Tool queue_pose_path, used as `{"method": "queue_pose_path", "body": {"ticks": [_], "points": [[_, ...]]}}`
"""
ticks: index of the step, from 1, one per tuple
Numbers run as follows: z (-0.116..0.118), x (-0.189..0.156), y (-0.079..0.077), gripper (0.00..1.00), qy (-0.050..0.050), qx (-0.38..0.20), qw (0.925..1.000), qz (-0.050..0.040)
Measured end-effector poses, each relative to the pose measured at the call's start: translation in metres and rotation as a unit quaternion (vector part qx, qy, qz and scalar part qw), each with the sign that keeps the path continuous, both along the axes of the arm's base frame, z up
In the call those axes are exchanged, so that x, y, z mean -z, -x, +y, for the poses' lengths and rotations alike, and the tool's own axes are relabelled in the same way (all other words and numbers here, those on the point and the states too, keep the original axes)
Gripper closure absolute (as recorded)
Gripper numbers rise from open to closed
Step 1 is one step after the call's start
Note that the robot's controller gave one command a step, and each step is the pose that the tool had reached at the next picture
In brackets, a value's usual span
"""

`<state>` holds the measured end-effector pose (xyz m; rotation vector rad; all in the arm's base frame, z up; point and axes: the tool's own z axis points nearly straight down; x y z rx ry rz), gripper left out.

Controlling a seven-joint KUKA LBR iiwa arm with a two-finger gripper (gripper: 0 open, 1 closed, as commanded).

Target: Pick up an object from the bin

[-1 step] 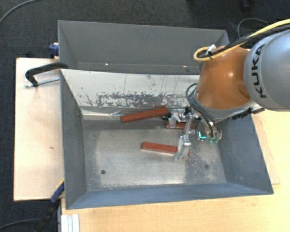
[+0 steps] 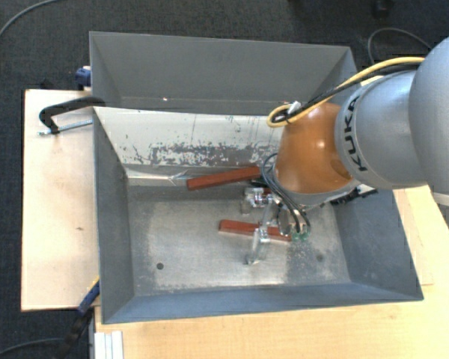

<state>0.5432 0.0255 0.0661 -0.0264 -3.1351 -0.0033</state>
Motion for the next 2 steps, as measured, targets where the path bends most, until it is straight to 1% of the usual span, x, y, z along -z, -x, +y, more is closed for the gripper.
{"method": "queue_pose_path", "body": {"ticks": [1, 2], "points": [[-0.001, -0.005, -0.002, 1.0, 0.0, 0.001, 1.0, -0.0035], [0.015, -0.161, -0.012, 1.0, 0.0, -0.025, 0.9996, -0.011]]}}
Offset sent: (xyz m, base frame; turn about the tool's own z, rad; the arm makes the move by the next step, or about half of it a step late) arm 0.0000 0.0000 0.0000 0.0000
